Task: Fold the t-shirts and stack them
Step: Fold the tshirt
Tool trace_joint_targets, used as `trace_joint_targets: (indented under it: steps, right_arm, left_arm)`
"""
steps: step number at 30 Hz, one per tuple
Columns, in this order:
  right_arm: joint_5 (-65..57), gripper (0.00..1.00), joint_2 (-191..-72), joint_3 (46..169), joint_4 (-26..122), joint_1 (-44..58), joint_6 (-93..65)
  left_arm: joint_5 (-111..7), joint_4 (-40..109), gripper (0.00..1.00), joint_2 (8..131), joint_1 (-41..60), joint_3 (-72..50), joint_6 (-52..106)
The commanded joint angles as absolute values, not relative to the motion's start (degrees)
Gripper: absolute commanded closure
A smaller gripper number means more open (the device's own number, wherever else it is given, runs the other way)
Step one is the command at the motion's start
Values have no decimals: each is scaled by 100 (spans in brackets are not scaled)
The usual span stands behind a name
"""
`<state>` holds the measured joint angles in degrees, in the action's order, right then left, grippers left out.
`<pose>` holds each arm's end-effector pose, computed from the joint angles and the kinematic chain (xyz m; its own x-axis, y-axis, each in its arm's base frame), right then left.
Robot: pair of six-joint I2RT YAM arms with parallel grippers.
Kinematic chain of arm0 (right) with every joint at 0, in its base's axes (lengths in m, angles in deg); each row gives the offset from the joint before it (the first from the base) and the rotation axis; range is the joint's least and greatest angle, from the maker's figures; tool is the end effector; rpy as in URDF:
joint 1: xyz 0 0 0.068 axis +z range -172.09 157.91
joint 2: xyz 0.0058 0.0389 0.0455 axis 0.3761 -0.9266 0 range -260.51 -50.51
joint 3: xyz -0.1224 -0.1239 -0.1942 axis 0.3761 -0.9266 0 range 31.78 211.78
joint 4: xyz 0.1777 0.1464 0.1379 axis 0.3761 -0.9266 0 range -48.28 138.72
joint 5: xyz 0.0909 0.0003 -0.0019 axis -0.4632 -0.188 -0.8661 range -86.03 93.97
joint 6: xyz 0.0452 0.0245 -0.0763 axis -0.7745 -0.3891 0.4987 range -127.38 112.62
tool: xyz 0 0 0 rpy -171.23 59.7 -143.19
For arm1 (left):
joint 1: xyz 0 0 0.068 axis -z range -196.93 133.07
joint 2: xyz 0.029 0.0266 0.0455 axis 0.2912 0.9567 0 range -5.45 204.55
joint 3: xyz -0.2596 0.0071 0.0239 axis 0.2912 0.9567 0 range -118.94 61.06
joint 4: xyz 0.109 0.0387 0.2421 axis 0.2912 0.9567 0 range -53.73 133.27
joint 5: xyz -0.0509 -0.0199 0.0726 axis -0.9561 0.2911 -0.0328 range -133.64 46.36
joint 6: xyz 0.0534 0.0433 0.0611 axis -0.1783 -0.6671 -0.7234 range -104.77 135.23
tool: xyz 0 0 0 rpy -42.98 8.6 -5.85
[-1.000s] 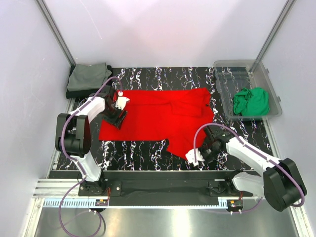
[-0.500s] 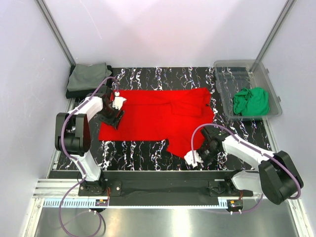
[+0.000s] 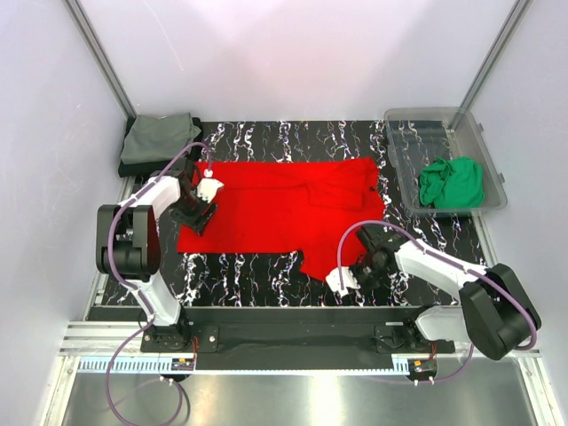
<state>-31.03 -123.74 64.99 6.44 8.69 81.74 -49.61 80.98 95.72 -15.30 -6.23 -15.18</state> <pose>0.1460 0.1421 0.0977 0.4721 -0.6721 -0.5705 -0.8587 -0.4970 -0.1252 0.3422 -0.0184 0.1164 -0.8204 0.5269 -0.2222 0.5380 0.8428 0.0121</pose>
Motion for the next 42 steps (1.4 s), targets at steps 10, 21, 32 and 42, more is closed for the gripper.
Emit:
trace_joint_targets:
  steps: [10,21,32,42]
  right_arm:
    - [-1748,100,-11564,6957,785,920,7243]
    - [-1625,100,-11643,6957,900,920,6715]
    - [-1668,100,-11775,6992,900,920,6627]
    - [-1668,100,-11827,7001,900,920,6592]
  left_arm:
    - [-5154,8530,37,8983,-2273,-433,-3117]
    - [-5585,9285,58,9606,-2423,-811,-3285]
    - [-5577,9410,56,9607,-2537,-653,-3232]
    - [-5541,9427,57,9668,-2555,-363,-3214]
